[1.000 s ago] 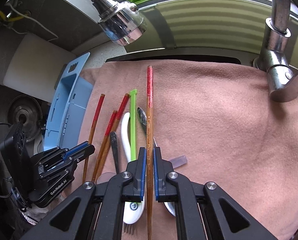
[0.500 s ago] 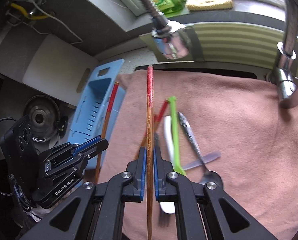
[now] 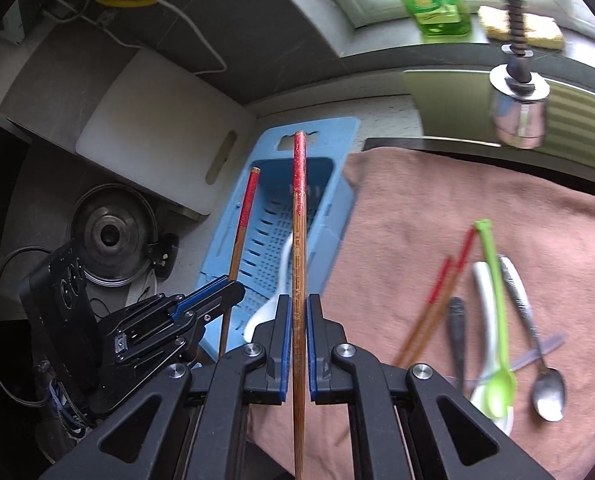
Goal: Organize utensils
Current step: 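Lower both chopsticks into the blue basket and open both tools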
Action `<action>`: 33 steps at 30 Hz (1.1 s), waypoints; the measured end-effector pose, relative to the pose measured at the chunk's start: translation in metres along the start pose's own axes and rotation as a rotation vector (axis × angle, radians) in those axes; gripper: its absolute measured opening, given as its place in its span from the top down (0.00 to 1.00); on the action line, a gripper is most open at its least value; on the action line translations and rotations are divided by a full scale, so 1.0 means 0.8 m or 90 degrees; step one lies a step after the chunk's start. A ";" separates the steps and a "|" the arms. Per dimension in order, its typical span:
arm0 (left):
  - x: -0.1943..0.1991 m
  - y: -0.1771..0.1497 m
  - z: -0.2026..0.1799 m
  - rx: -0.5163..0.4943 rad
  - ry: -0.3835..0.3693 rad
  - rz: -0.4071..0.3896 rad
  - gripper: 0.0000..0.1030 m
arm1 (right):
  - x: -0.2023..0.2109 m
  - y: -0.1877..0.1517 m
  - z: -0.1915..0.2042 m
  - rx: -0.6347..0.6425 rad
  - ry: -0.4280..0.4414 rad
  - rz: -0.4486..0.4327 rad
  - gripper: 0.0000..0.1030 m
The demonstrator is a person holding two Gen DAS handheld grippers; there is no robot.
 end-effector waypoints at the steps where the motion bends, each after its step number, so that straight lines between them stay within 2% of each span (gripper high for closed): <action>1: 0.000 0.000 0.009 0.002 0.006 -0.001 0.95 | -0.008 0.001 0.005 -0.002 0.002 0.002 0.94; 12: -0.025 0.007 0.074 0.028 0.015 0.009 0.95 | -0.081 0.020 0.031 -0.044 0.002 -0.003 0.94; 23: -0.064 0.025 0.093 0.039 0.017 0.027 0.95 | -0.140 0.028 0.027 -0.069 -0.035 0.015 0.94; 33: -0.095 0.028 0.103 0.024 0.034 0.059 0.95 | -0.160 0.039 0.023 -0.070 -0.072 0.034 0.93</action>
Point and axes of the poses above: each gripper's, at about its wrist camera, not at the fingertips, and x roughly against the way its jaws point, z to its left, y to its top, the point moved 2 cm from there along -x, roughly the way its jaws point, and after that the axes turned 7 degrees about y, right-handed, at the moved point
